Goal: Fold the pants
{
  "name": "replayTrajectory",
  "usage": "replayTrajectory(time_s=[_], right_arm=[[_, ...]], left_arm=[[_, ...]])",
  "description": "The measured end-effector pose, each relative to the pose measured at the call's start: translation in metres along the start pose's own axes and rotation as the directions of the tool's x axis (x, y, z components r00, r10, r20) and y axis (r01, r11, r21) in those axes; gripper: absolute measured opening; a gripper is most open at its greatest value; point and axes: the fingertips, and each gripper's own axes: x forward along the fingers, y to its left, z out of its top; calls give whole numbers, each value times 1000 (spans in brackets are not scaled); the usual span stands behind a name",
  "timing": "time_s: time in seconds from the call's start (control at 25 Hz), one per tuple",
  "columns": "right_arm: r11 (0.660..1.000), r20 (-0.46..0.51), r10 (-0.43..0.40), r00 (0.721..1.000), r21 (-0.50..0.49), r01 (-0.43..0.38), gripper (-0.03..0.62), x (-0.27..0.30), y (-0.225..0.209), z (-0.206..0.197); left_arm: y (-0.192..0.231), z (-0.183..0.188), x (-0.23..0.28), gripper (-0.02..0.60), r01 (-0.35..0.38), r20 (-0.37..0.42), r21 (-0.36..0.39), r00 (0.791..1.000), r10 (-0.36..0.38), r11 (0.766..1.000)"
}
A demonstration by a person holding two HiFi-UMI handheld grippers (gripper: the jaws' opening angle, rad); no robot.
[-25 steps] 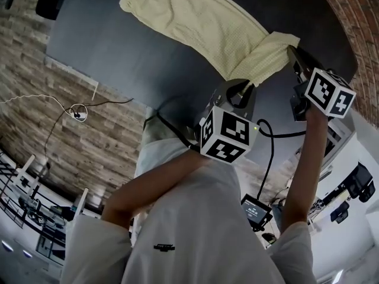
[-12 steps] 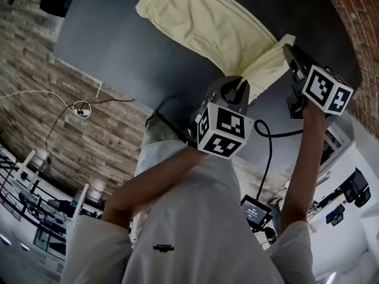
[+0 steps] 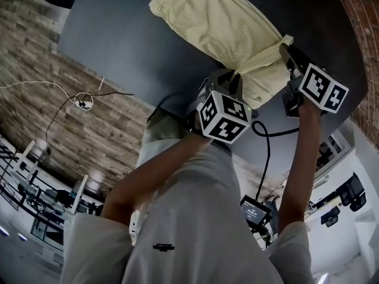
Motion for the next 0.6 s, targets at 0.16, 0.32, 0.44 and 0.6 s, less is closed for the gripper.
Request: replayTrajectory(time_s=[0.16, 0.32, 0.44, 0.6], right_arm=[[1000, 27, 14, 1000, -4, -14, 161, -6, 2, 8], [1000, 48, -11, 999, -21, 12, 161, -22, -9, 15], [999, 54, -27, 998, -19, 28, 160, -31, -20, 13], [999, 54, -38, 998, -4, 38, 160, -40, -32, 3]], left_arm=[[9, -3, 1, 77, -36, -14, 25, 999, 36, 999], [6, 4, -11, 117, -116, 25, 99, 993, 114, 988], [-3, 3, -17, 129, -112, 29, 104, 994, 110, 988], [-13, 4, -22, 172, -124, 47, 110, 992, 119, 986]])
